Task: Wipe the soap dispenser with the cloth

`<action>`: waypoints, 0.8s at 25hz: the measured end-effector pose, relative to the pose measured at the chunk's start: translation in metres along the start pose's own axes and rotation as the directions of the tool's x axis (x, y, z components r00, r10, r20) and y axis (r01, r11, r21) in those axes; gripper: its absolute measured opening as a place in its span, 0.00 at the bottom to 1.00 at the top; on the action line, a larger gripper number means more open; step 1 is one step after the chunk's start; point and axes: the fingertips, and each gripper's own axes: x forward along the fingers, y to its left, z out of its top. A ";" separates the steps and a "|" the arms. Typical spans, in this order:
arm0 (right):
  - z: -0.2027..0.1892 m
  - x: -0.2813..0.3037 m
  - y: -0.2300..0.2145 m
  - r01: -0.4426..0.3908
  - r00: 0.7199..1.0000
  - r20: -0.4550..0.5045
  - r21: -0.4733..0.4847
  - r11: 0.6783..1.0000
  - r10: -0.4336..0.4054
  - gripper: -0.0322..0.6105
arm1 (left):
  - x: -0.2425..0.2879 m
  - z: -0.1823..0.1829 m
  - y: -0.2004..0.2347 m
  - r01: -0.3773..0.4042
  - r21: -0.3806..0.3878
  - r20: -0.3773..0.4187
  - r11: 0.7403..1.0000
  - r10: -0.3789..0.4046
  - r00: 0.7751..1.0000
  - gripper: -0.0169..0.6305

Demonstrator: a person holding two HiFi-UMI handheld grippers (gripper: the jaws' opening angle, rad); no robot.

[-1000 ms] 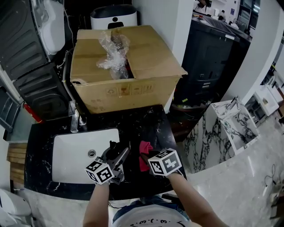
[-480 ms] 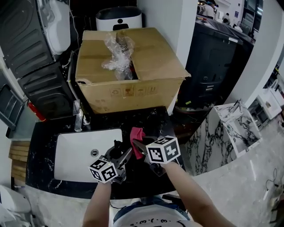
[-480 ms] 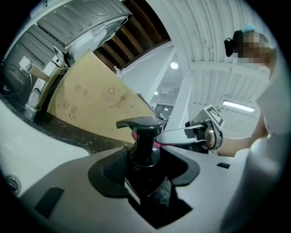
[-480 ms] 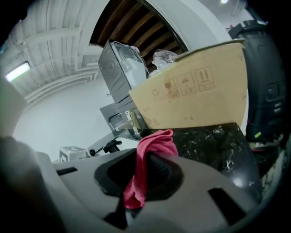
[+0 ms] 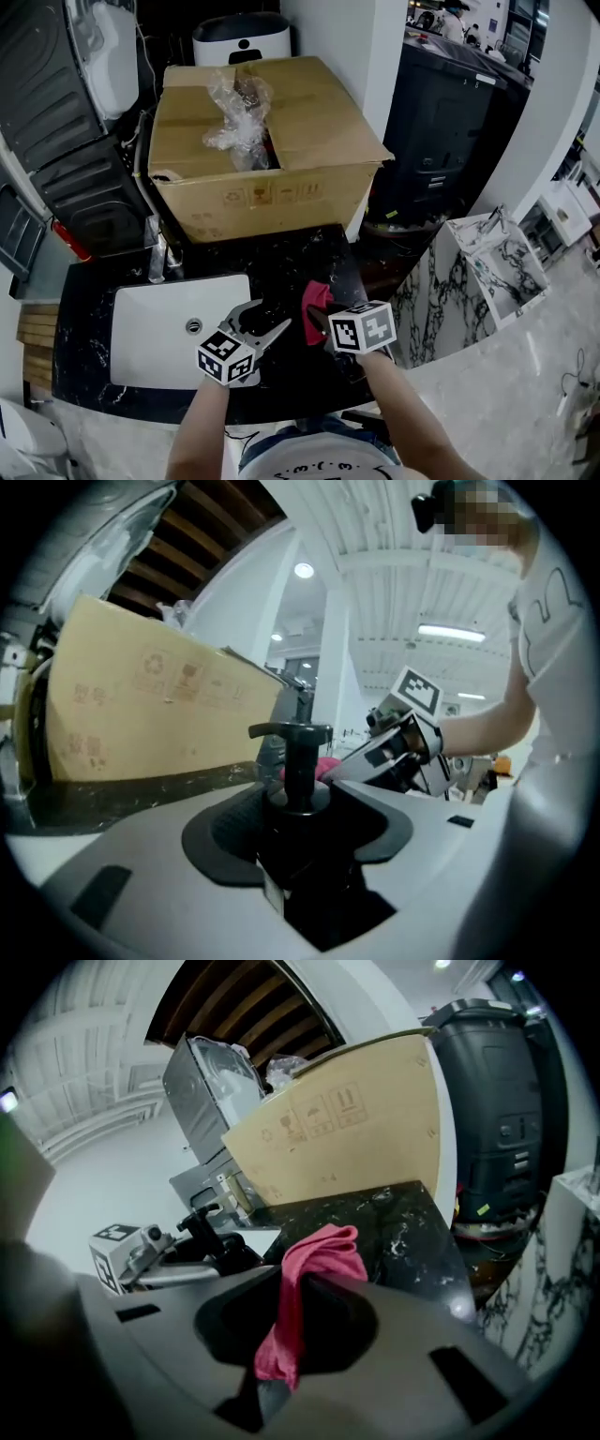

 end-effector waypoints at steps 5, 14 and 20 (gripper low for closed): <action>0.007 -0.045 -0.024 0.021 0.991 0.131 0.096 0.995 -0.034 0.13 | 0.015 -0.002 -0.005 0.082 0.101 -0.060 0.992 -0.076 0.995 0.38; 0.001 -0.094 -0.054 0.065 0.974 0.206 0.165 0.984 -0.099 0.13 | 0.012 -0.009 -0.010 0.433 0.185 -0.292 0.882 -0.371 0.881 0.38; -0.002 -0.096 -0.058 0.067 0.973 0.207 0.183 0.981 -0.105 0.13 | 0.010 0.000 0.003 0.238 0.149 -0.198 0.960 -0.206 0.958 0.40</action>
